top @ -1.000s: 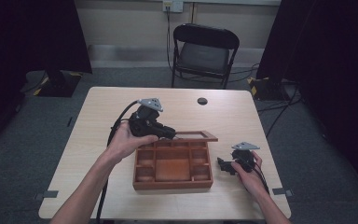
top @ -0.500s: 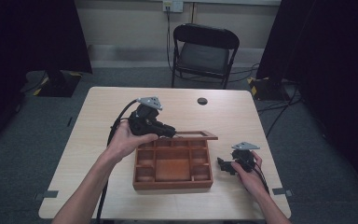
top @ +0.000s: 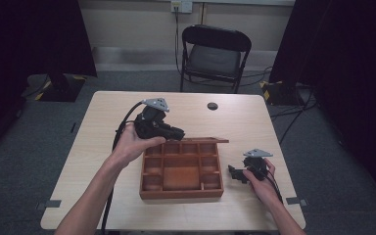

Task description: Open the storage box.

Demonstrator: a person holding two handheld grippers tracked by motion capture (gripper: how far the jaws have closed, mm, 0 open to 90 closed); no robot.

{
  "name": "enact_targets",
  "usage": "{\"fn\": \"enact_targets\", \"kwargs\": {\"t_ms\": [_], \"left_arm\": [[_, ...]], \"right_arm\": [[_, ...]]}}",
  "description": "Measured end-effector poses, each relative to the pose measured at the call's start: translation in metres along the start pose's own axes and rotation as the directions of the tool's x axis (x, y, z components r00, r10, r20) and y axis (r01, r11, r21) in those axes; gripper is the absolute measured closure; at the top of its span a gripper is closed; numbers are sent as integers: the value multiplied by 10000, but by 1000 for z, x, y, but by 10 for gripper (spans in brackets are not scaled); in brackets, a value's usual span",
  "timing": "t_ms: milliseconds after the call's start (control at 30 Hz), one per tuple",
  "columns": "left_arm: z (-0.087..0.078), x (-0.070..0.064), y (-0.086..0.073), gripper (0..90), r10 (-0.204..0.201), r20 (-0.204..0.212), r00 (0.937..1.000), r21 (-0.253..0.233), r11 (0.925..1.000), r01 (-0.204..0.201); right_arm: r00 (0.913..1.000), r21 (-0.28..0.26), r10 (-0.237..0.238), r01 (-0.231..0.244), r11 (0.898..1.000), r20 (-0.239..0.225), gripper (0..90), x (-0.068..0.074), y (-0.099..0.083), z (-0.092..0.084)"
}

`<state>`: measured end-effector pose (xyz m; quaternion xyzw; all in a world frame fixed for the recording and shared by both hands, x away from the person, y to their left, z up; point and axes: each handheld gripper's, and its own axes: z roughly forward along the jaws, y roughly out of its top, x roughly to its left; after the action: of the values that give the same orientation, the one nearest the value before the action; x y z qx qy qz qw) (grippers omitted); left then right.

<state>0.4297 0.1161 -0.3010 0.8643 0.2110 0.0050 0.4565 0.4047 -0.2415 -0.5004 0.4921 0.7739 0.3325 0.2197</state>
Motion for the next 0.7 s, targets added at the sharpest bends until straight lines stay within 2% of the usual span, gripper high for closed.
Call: {"fn": "enact_targets", "kwargs": {"t_ms": [567,700], "left_arm": [[-1,4,2,838,-124,74,9999,43,9999,124],[-1,6,2,838,-207,121,9997,-121,9997,208]], "right_arm": [[10000,2,-4,4,10000,-9,108,0,0,0],[10000,1,-7,7,10000,-9,108,0,0,0]]}}
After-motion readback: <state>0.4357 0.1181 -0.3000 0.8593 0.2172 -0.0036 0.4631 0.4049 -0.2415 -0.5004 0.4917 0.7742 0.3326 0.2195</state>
